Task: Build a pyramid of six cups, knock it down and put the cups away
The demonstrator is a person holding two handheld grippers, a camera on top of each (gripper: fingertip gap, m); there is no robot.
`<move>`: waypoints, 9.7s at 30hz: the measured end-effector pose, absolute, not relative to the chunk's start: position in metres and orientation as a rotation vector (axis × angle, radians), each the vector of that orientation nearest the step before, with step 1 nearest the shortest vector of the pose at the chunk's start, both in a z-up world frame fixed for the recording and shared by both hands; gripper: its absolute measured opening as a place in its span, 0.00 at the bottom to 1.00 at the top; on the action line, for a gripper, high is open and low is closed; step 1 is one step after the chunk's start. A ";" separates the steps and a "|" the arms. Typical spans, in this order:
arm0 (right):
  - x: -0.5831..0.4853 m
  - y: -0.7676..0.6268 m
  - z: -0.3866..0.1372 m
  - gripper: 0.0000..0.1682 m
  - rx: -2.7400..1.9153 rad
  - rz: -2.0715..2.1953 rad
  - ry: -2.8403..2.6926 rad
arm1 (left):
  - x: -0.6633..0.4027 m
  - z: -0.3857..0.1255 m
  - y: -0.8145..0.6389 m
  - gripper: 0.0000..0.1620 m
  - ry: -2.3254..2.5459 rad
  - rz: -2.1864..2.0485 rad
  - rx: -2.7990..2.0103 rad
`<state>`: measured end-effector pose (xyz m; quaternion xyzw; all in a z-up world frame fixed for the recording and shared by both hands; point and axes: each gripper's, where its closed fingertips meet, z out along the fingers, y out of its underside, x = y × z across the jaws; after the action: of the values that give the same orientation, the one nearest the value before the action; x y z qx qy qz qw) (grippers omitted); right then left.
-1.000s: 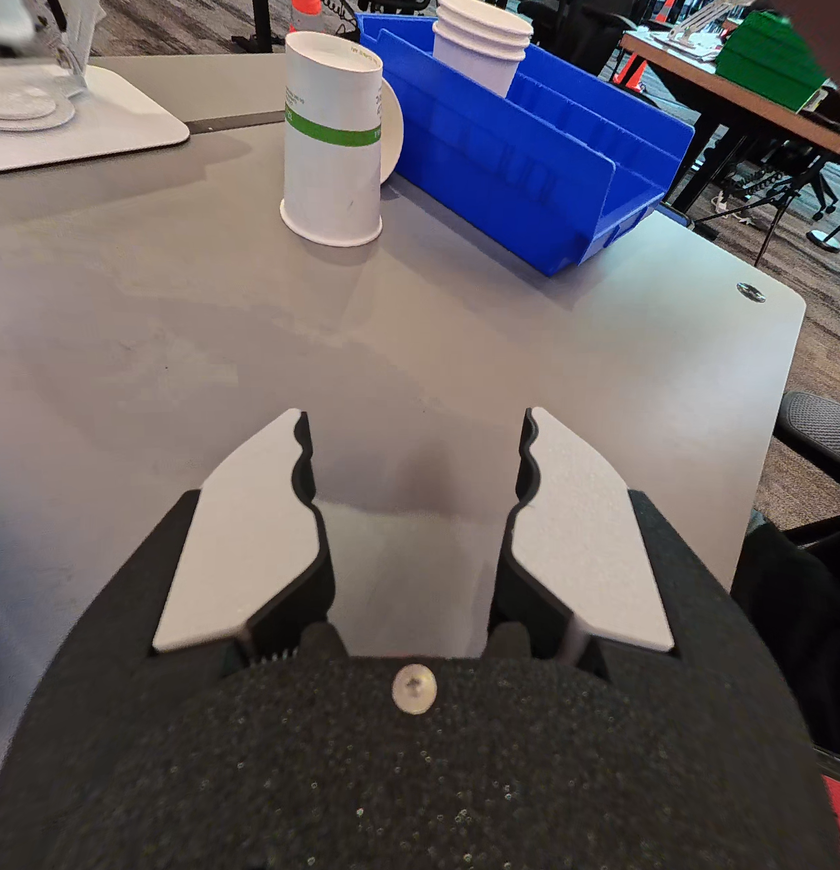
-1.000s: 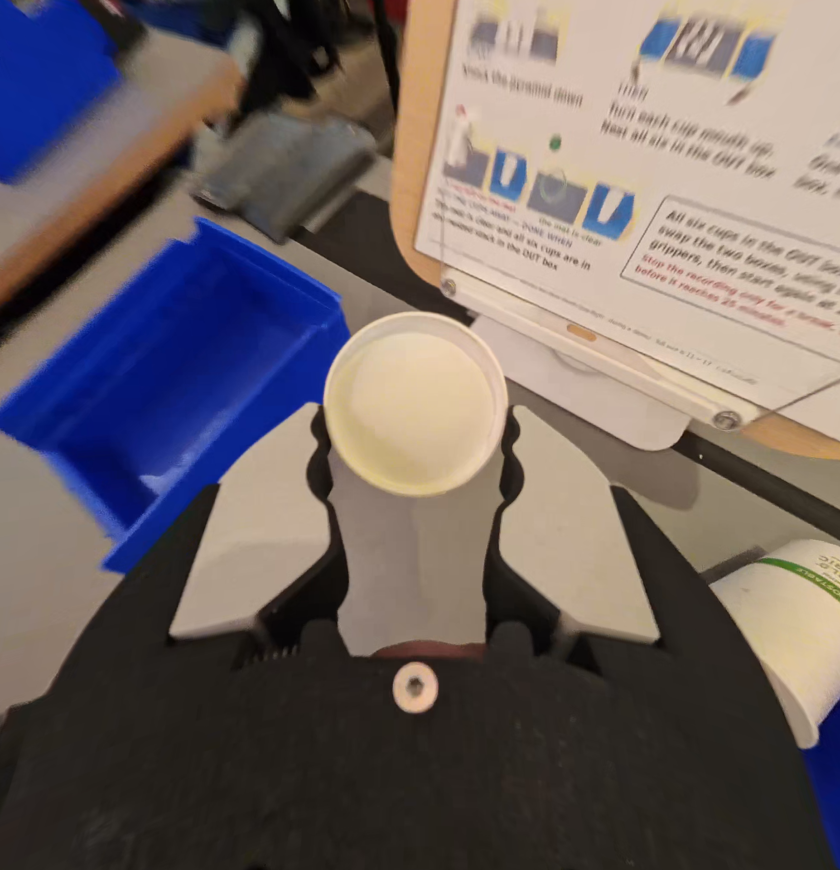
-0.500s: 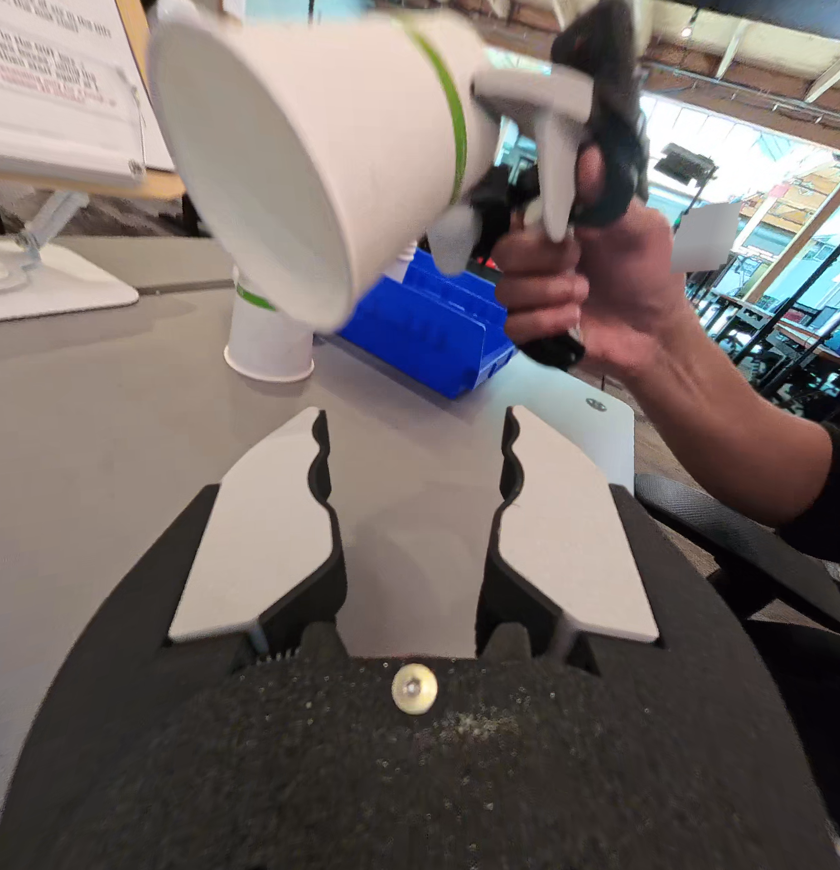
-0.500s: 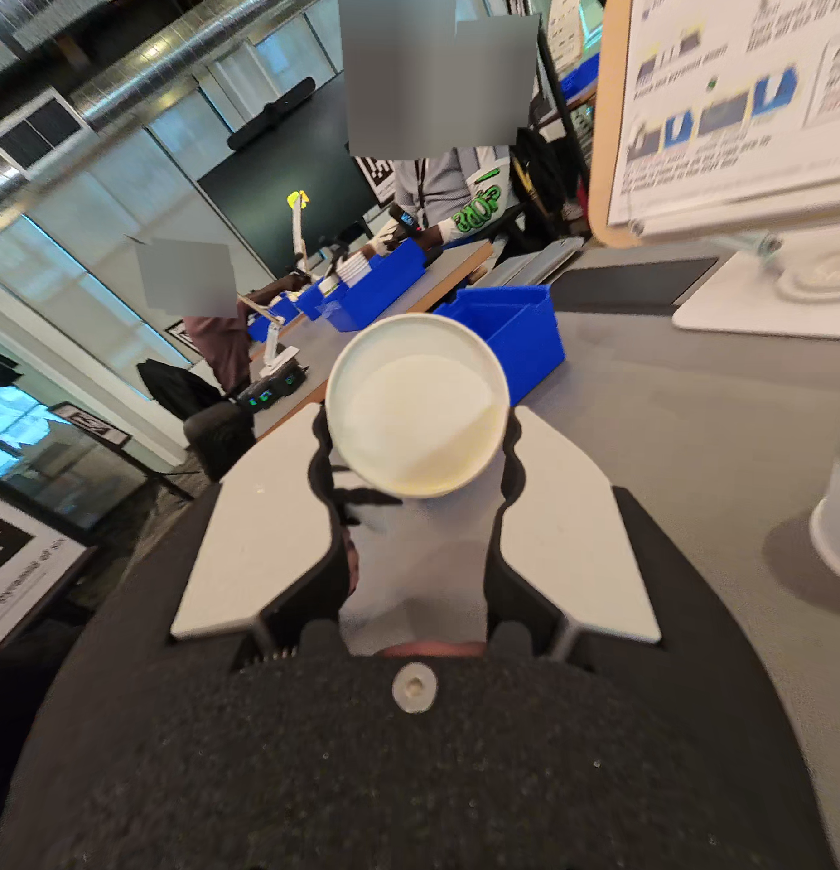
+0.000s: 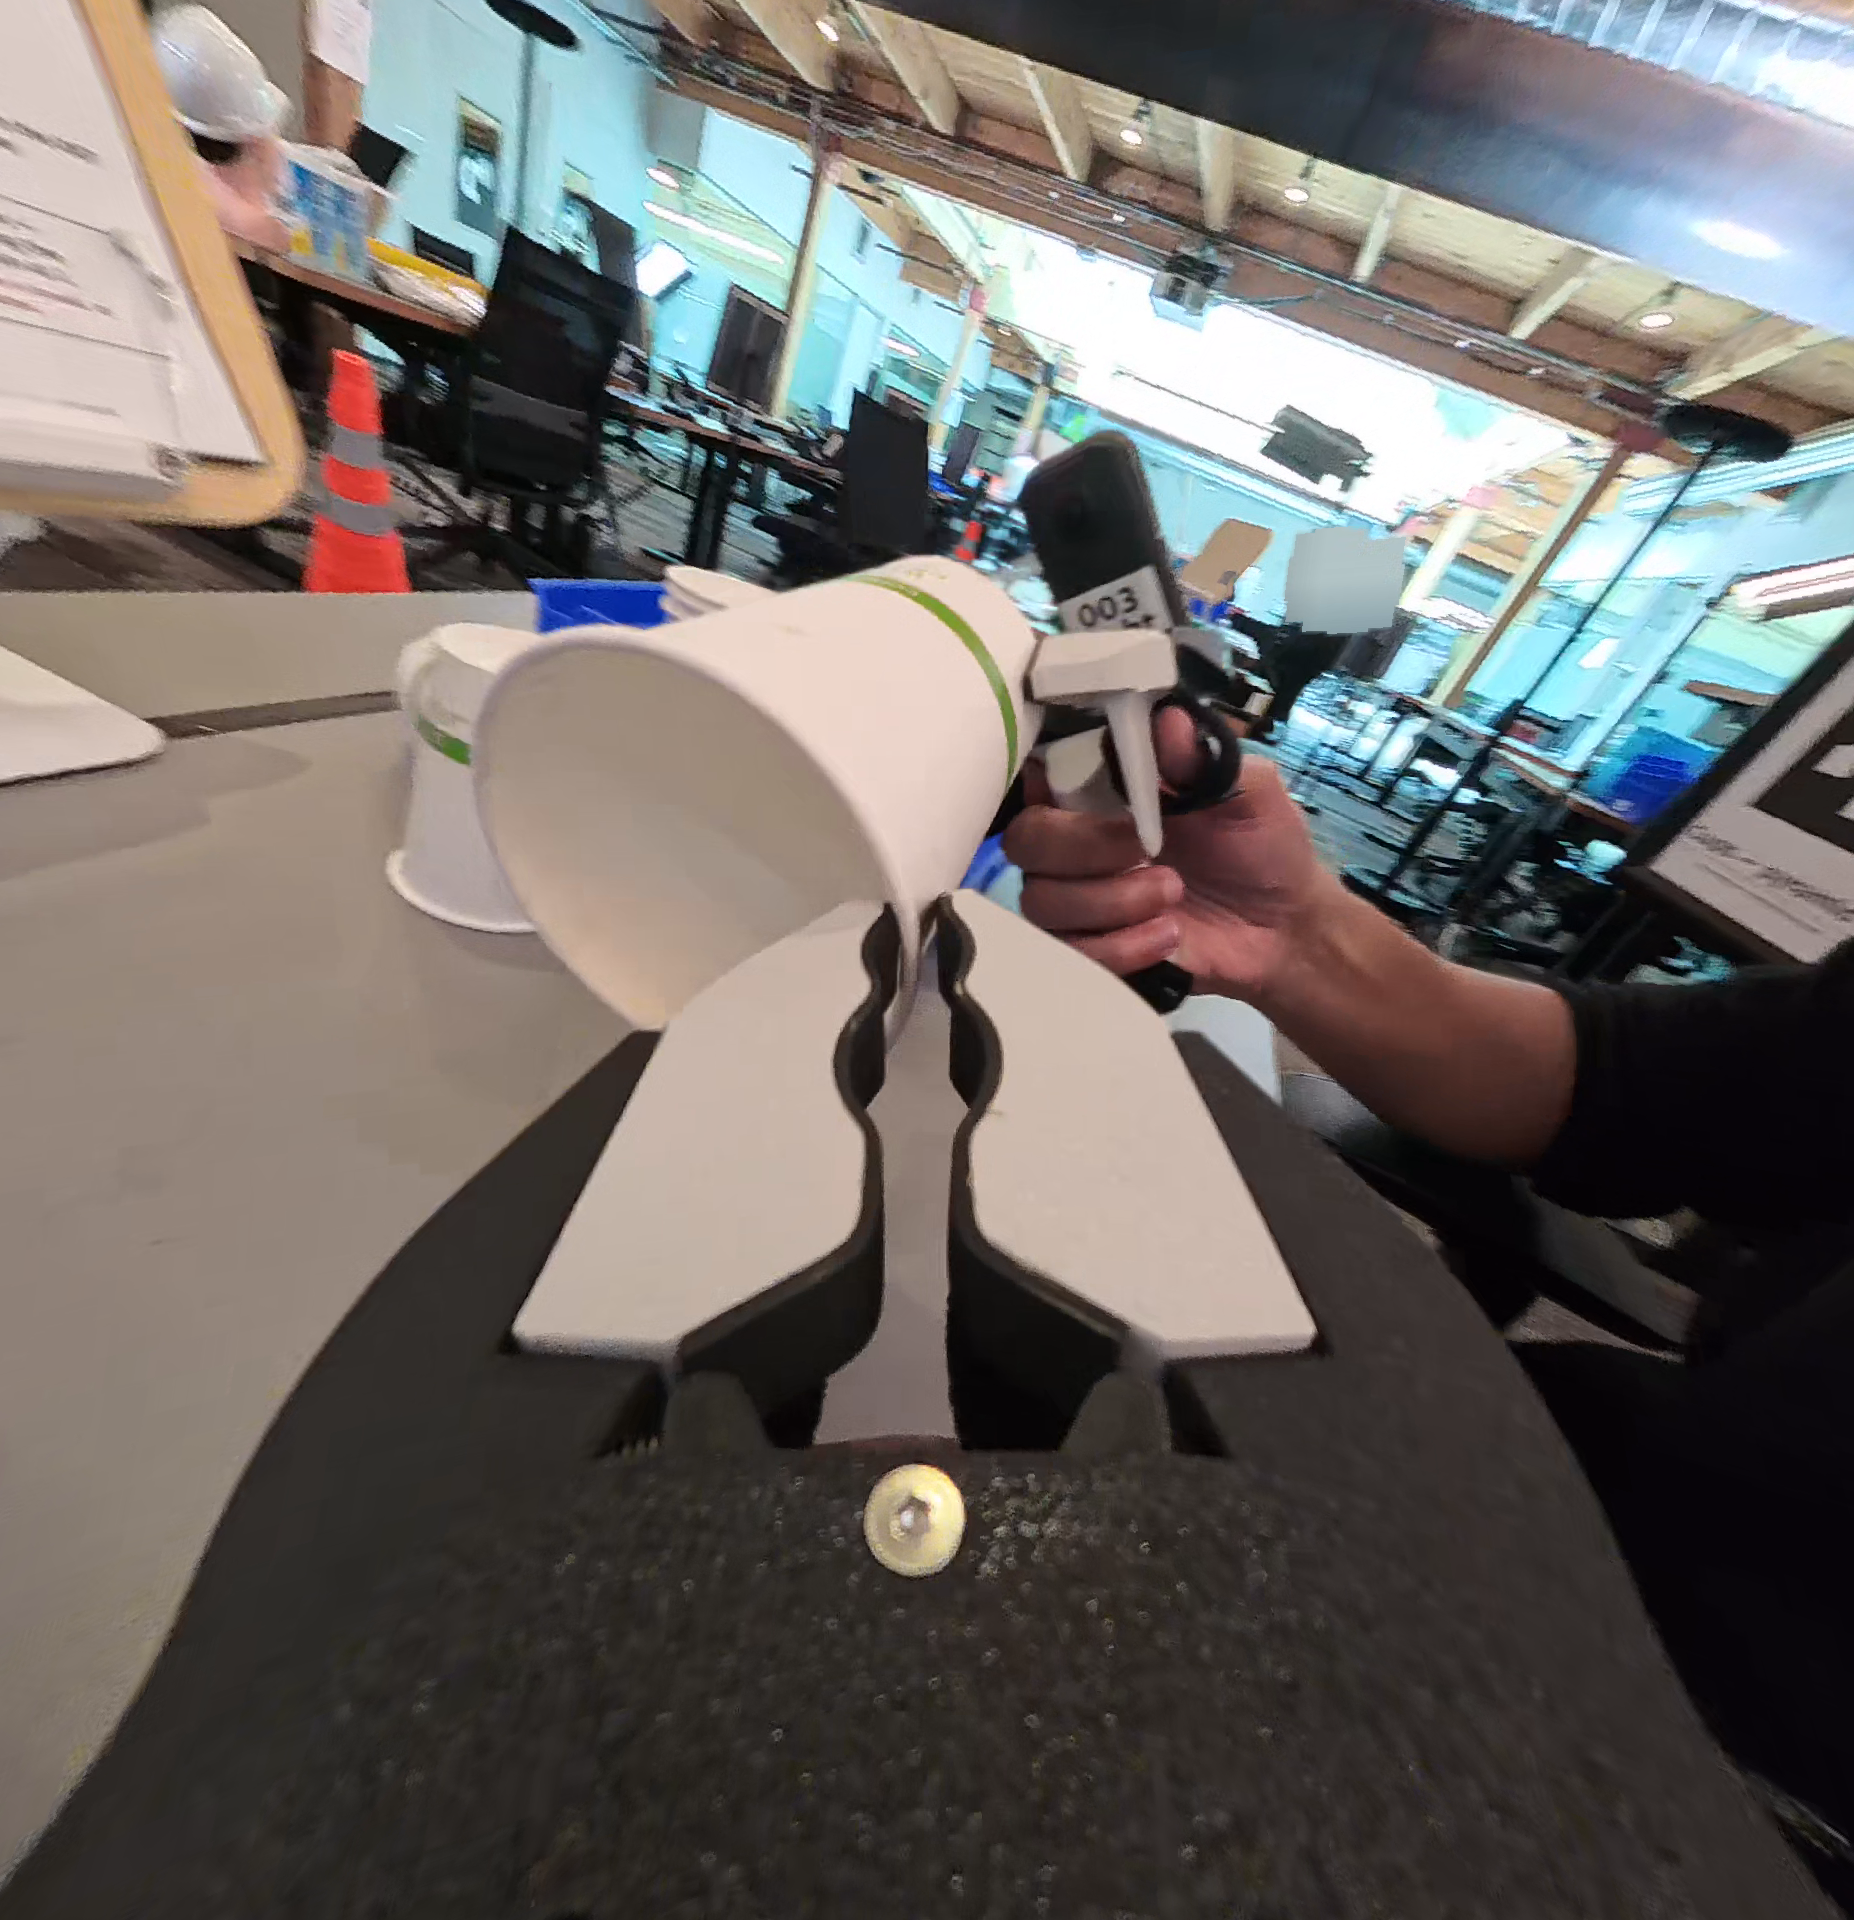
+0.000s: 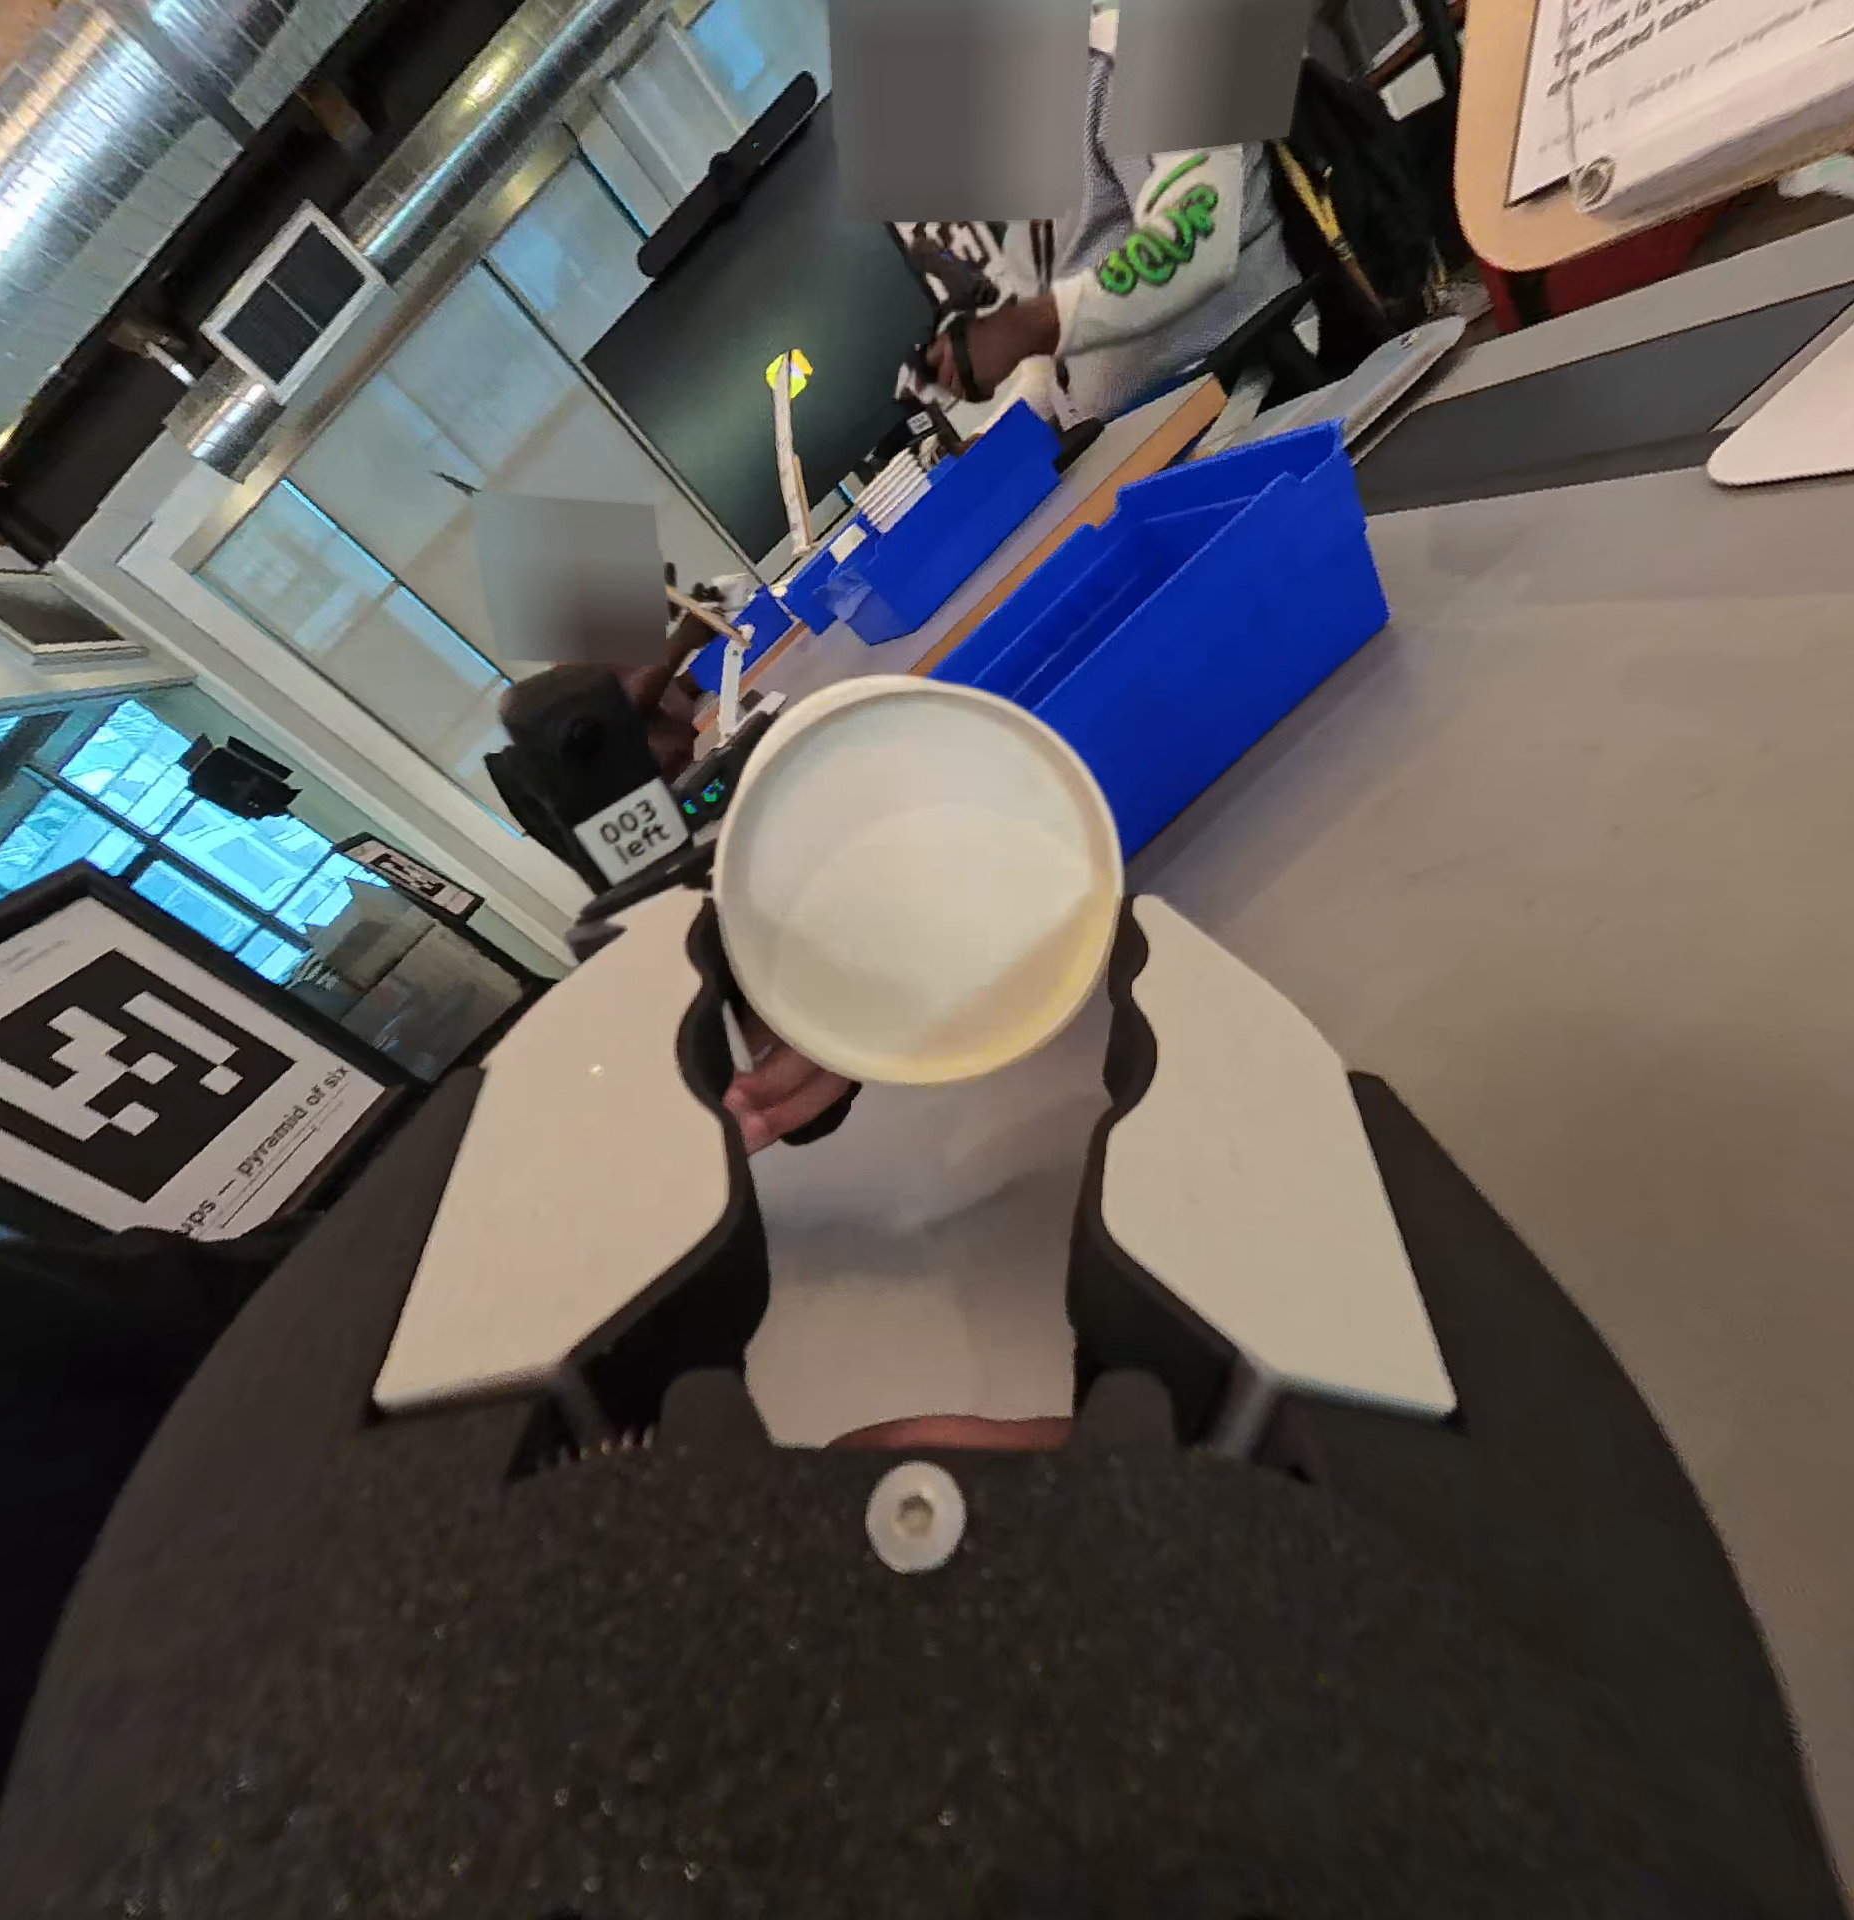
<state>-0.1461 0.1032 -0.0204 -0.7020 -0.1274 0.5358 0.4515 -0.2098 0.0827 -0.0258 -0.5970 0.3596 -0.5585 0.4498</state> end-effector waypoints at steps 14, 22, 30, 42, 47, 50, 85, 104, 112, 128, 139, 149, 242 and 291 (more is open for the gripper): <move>-0.123 0.084 0.011 0.55 -1.785 1.174 -0.965 | -0.211 -0.025 0.045 0.01 1.301 -1.353 -1.445; -0.169 0.073 -0.044 0.54 -2.121 0.926 -1.618 | -0.194 -0.057 0.030 0.01 1.441 -1.199 -1.475; -0.177 0.077 -0.071 0.46 -2.167 0.731 -1.834 | -0.190 -0.065 0.037 0.02 1.374 -1.125 -1.491; 0.086 0.227 0.090 0.46 -1.623 0.160 -0.179 | -0.206 -0.060 0.071 0.46 0.981 -1.086 -1.563; 0.184 0.240 0.047 0.46 -1.526 0.029 0.149 | -0.198 -0.083 0.065 0.46 1.085 -1.019 -1.604; 0.195 0.248 0.013 0.47 -1.566 0.057 0.209 | -0.195 -0.087 0.062 0.46 1.103 -1.028 -1.614; -0.134 0.090 -0.082 0.42 -2.014 0.735 -0.897 | -0.208 -0.104 0.083 0.44 1.062 -0.990 -1.720; -0.022 0.272 -0.124 0.47 -2.489 -0.086 -1.785 | -0.199 -0.120 0.069 0.43 1.177 -0.960 -1.729; -0.057 0.262 -0.059 0.46 -2.276 0.192 -1.487 | -0.198 -0.120 0.068 0.42 1.182 -0.962 -1.731; -0.166 0.104 -0.038 0.45 -1.662 1.185 -0.828 | -0.218 -0.058 0.079 0.25 1.066 -0.988 -1.528; -0.164 0.091 -0.057 0.46 -1.691 1.170 -0.906 | -0.216 -0.016 0.076 0.03 1.276 -1.063 -1.556; -0.169 0.086 -0.069 0.45 -1.754 1.130 -0.956 | -0.166 0.030 0.076 0.02 1.726 -0.819 -1.583; 0.181 0.245 -0.055 0.53 -2.259 0.048 -0.117 | -0.214 -0.132 0.056 0.32 1.236 -0.796 -1.831; 0.031 0.286 -0.079 0.43 -2.154 -0.821 -1.173 | -0.211 -0.142 0.052 0.33 1.289 -0.752 -1.832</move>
<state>0.0309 0.2863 -0.0785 -0.8010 -0.4363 -0.3052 0.2738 -0.2113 0.0516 -0.1417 -0.7173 0.5049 -0.2943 0.3795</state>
